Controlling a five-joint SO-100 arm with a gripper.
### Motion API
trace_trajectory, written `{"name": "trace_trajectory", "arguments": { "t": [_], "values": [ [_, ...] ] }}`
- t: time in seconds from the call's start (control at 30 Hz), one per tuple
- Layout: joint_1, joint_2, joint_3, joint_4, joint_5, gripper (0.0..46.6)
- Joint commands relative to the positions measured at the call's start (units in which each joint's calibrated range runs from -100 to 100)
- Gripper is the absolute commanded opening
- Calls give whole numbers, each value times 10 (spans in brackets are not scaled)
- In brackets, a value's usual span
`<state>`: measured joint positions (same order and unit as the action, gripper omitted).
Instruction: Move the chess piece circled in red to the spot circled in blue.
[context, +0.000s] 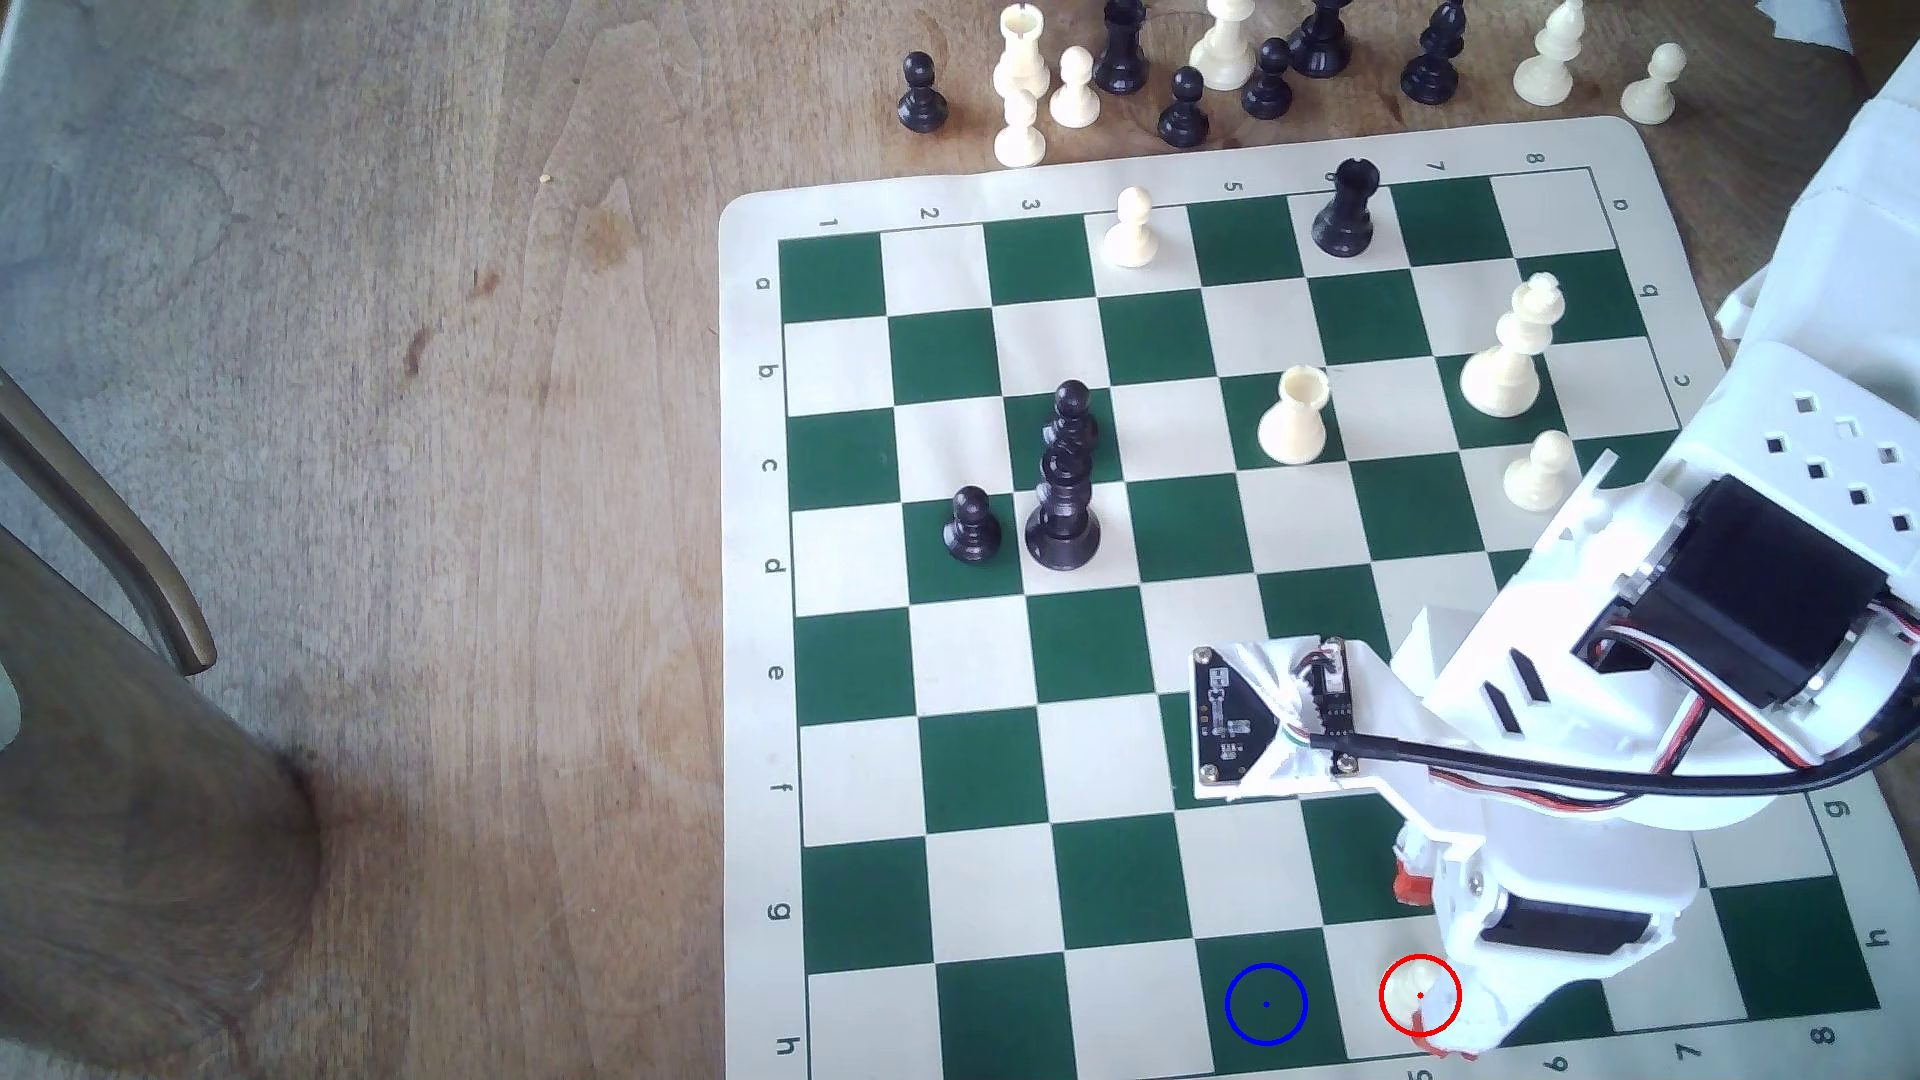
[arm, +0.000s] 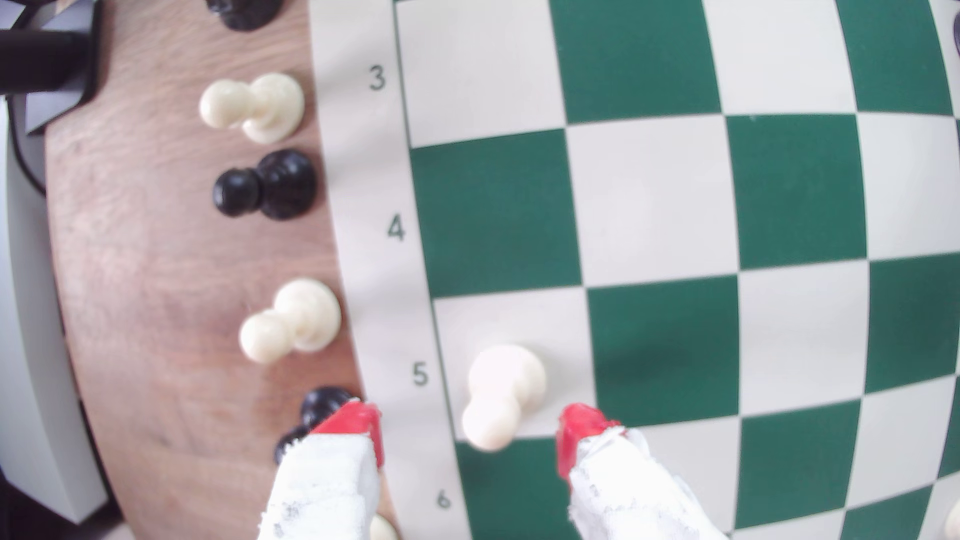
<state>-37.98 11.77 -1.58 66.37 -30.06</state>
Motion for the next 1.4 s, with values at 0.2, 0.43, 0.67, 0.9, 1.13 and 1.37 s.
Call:
{"name": "trace_trajectory", "arguments": {
  "t": [0.2,0.43,0.67,0.9,1.13,1.37],
  "values": [
    [-12,5,2,-36,-3,185],
    [-20,10,22,-45,-2,184],
    [-32,12,36,-54,-2,182],
    [-26,19,37,-71,-2,181],
    [-23,24,34,-81,0,179],
    [-16,33,37,-91,4,176]
  ]
}}
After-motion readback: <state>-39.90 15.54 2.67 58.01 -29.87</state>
